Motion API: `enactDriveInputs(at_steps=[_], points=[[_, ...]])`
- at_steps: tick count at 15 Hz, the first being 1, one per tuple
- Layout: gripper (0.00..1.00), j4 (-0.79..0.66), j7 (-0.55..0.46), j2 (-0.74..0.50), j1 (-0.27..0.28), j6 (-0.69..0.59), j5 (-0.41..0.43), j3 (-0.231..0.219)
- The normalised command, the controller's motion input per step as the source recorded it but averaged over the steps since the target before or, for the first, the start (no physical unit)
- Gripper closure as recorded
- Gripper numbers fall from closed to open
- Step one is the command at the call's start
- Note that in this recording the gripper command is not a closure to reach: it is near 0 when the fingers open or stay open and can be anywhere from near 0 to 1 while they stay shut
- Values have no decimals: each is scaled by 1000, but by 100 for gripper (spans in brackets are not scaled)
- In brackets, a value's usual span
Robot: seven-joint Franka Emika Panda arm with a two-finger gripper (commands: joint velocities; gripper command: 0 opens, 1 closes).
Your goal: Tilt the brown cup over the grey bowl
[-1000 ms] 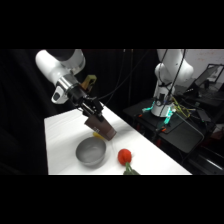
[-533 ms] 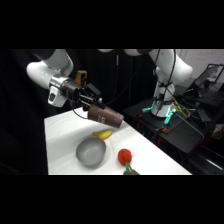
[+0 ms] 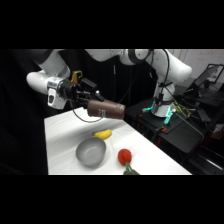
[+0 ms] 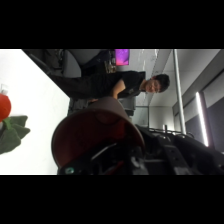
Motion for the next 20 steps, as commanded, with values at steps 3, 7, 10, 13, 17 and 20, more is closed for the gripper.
enactDriveInputs(at_steps=[3, 7, 10, 13, 17, 20], points=[[18, 8, 2, -262, 148, 322, -242, -193], [18, -537, -192, -594, 188, 473, -394, -228], [18, -958, -249, -819, 197, 655, -384, -234], [17, -985, -148, -850, 118, 663, -392, -147], [18, -979, 1, -788, 115, 722, -375, -115], [17, -982, 201, -674, 173, 828, -341, -117]])
